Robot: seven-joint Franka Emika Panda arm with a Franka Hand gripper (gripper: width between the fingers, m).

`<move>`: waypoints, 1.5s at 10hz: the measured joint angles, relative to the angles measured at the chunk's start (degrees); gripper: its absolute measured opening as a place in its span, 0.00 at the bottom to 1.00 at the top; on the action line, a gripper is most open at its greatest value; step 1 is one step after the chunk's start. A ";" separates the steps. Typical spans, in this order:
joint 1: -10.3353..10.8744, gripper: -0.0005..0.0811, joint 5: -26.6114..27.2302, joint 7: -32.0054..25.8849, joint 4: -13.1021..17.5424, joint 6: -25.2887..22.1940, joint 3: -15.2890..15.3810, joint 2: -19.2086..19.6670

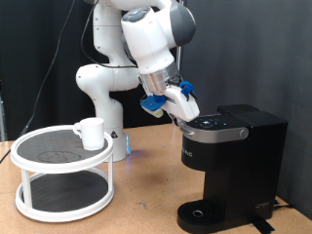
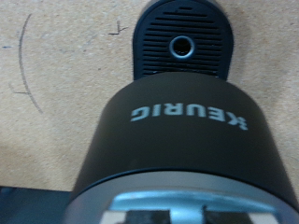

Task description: Make a cup of coffee with the keurig machine

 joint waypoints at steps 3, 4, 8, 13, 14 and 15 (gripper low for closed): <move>0.00 0.01 4.77 -8.09 -4.39 0.01 -0.60 -3.48; -0.03 0.01 5.77 -10.75 -5.77 -2.35 -1.29 -5.18; -0.08 0.01 15.67 -7.00 -16.77 9.46 -1.14 -15.43; -1.28 0.01 13.99 -6.20 -19.72 4.47 -2.72 -16.44; -1.60 0.01 16.24 -2.96 -22.67 8.49 -2.51 -18.30; -2.35 0.01 16.76 1.63 -25.45 11.31 -2.02 -20.28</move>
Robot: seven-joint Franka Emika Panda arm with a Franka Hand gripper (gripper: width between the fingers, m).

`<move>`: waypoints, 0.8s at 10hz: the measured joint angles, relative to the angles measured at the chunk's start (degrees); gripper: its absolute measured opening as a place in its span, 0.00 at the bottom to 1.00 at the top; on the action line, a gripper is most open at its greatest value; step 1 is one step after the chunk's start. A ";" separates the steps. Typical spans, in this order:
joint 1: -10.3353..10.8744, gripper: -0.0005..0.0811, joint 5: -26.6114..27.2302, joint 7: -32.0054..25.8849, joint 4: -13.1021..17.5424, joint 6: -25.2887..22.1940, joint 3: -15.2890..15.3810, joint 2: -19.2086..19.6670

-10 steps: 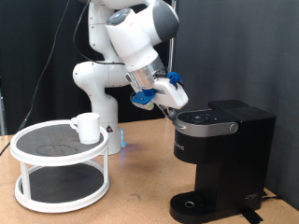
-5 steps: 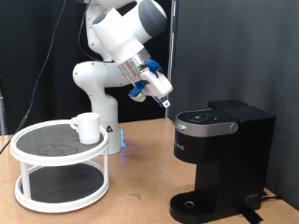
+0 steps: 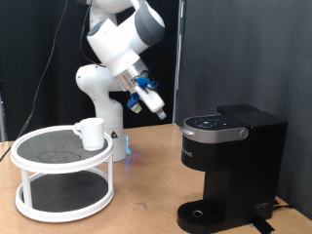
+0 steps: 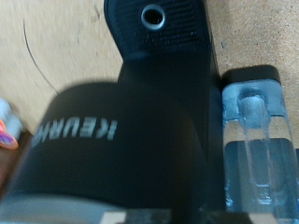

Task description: Make a cup of coffee with the keurig machine

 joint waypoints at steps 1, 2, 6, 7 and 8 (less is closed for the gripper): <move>-0.71 0.01 0.25 3.01 -2.57 3.06 0.52 -2.03; -0.71 0.01 3.34 1.53 -5.16 6.60 0.51 -4.21; -2.74 0.01 -0.95 9.55 -7.15 -0.05 0.37 -6.68; -3.98 0.01 -2.34 14.15 -7.28 -3.13 0.37 -6.73; -5.59 0.01 -4.27 19.86 -7.70 -4.41 0.83 -6.99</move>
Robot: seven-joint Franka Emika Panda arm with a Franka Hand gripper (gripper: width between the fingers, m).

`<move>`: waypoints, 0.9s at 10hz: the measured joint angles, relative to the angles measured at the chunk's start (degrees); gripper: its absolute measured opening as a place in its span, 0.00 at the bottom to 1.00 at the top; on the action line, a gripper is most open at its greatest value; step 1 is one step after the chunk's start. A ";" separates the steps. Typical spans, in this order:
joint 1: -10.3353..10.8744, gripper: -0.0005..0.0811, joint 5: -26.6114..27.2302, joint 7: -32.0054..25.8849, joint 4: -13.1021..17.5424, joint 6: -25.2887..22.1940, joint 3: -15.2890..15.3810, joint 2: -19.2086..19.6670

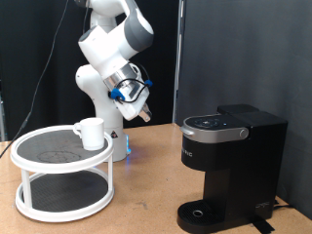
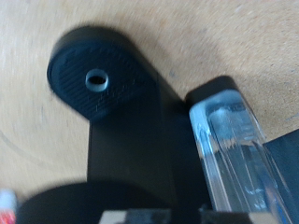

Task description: Make a cup of coffee with the keurig machine

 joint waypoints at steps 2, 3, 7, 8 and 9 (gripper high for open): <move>-2.75 0.01 -1.35 5.38 -1.32 -1.30 0.53 -2.32; -3.86 0.01 -1.80 5.41 -1.59 -2.62 0.14 -4.14; -6.44 0.01 -3.44 4.89 -2.14 -5.14 -0.17 -12.32; -6.44 0.01 -3.43 4.65 -3.26 -3.88 0.00 -14.29; -6.45 0.01 -3.55 4.93 -2.73 -4.94 -0.02 -13.93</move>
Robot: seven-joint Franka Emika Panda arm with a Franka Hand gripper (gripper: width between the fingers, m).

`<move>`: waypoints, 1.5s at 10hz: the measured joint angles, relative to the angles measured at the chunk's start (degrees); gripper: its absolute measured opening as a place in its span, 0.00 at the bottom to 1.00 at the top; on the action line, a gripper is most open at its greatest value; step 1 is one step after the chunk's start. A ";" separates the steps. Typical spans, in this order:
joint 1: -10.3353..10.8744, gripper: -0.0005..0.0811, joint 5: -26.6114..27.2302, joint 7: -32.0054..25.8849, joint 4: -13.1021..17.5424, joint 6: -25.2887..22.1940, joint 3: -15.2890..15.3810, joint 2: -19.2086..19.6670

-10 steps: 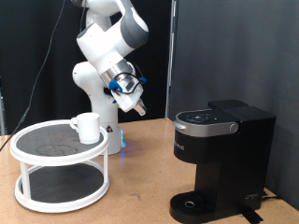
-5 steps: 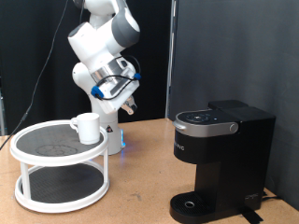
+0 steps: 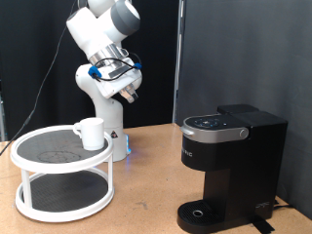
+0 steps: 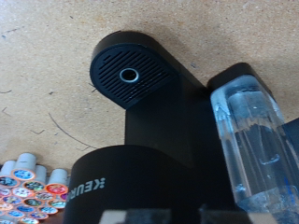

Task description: Make a cup of coffee with the keurig machine

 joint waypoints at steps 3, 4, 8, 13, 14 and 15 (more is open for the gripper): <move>-1.81 0.01 -5.95 0.06 1.48 -7.67 -0.59 0.43; -2.56 0.01 -8.10 -0.83 1.93 -10.44 -1.51 0.17; -6.34 0.01 -14.27 -6.58 3.44 -16.33 -7.09 -3.18; -9.59 0.01 -16.04 -9.25 2.73 -17.98 -10.60 -7.27; -9.59 0.01 -16.04 -10.92 2.75 -18.01 -11.26 -7.24; -9.65 0.01 -15.84 -12.65 2.75 -17.16 -12.72 -7.26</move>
